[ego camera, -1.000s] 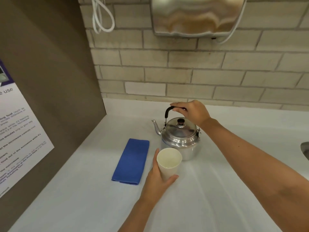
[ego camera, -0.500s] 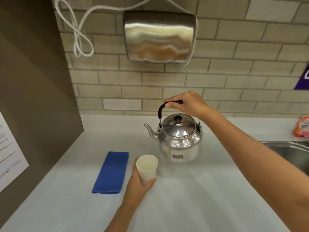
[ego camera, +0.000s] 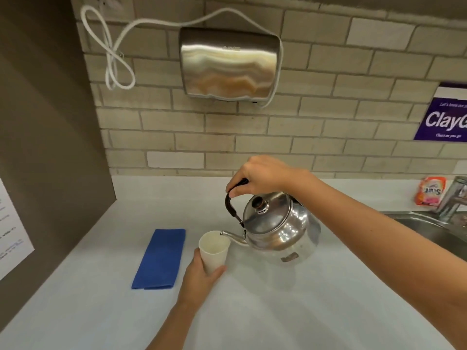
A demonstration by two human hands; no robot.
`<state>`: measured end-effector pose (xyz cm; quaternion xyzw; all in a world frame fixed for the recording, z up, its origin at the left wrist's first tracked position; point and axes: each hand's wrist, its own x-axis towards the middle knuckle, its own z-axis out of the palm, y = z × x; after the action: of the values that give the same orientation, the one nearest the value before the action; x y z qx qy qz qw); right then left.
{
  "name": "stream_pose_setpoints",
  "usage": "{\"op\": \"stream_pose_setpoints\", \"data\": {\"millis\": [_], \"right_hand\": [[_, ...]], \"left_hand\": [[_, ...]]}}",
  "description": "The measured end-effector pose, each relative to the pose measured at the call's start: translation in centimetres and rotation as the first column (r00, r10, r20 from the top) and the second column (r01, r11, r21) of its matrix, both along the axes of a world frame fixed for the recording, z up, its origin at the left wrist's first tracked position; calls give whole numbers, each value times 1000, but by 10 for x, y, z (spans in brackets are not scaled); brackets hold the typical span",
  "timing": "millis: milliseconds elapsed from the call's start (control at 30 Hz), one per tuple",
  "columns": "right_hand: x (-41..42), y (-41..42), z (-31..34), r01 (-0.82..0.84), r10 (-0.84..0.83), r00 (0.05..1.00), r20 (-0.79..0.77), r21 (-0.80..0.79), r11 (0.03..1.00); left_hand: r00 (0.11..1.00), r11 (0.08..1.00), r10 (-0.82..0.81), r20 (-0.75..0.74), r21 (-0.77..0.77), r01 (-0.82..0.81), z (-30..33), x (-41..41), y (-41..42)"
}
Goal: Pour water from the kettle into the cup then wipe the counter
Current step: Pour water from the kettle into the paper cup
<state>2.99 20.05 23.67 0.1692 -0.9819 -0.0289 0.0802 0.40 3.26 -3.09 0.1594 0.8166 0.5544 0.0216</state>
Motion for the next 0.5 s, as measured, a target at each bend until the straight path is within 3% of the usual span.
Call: {"op": "stream_pose_setpoints", "data": {"millis": [267, 500], "right_hand": [[-2, -20, 12, -64, 63, 998, 12, 191, 980], [-5, -25, 13, -79, 72, 997, 40, 231, 970]], "left_hand": [[999, 999, 28, 16, 31, -28, 0, 0, 1], [999, 998, 44, 17, 46, -45, 0, 0, 1]]}}
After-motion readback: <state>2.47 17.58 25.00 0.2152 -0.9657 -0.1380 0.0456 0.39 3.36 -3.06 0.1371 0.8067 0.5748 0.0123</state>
